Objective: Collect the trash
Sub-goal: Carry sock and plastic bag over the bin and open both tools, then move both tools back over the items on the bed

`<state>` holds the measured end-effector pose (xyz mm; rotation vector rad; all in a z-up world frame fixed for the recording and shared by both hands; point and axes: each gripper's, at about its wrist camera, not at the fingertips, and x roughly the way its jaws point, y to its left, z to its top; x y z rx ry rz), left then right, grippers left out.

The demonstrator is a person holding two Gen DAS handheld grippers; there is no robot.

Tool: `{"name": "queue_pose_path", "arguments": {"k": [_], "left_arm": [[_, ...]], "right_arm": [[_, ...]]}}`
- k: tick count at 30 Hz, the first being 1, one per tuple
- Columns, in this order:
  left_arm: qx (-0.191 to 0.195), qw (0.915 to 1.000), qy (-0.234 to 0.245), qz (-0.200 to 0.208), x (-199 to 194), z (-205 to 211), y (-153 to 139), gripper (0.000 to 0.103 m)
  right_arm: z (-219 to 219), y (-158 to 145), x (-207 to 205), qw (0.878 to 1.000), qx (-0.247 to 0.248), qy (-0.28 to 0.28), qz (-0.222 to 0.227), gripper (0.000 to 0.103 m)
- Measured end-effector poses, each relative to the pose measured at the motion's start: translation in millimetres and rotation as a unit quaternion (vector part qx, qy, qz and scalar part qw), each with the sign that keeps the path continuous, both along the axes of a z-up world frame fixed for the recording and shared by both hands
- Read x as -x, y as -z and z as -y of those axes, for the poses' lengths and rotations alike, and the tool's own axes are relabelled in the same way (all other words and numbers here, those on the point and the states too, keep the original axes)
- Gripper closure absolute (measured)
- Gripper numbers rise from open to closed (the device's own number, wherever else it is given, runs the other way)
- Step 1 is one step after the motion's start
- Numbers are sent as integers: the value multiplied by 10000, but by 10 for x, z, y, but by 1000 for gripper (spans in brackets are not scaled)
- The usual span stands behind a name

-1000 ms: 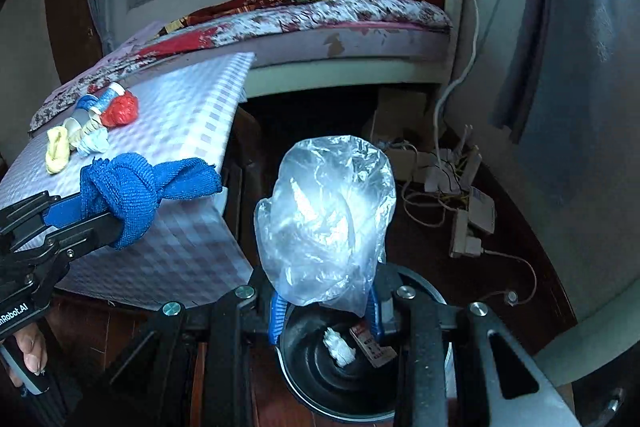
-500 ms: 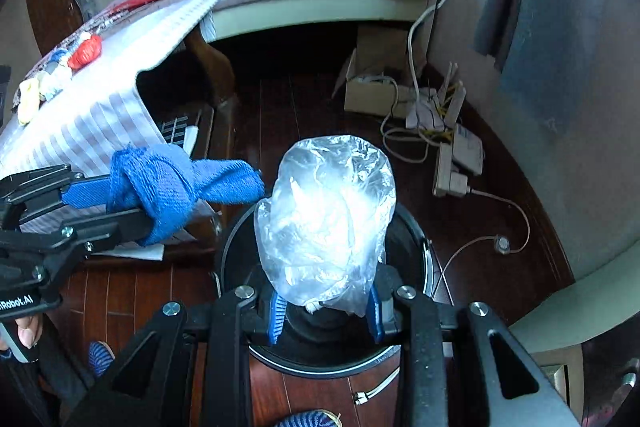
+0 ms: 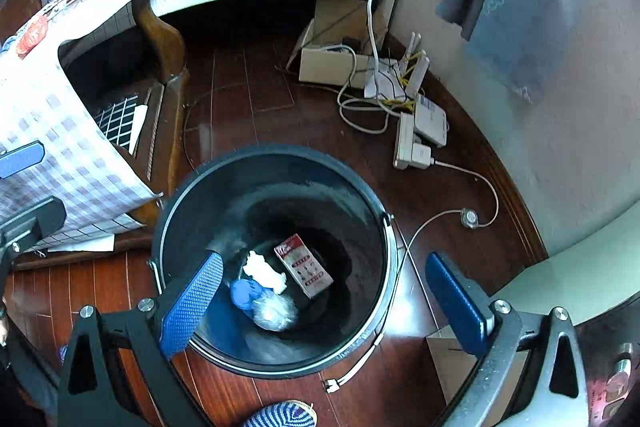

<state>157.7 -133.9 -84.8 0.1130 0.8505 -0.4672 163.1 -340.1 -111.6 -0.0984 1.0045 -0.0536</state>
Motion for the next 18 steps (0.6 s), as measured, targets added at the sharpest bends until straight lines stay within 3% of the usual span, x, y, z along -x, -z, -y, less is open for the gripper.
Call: {"name": "queue_pose_path", "arguments": {"k": [18], "left_arm": [[181,9964,-549,624,-89,-473,-458,1]], "right_arm": [[-479,-587,-39,9967,-103,-330,740,1]]}}
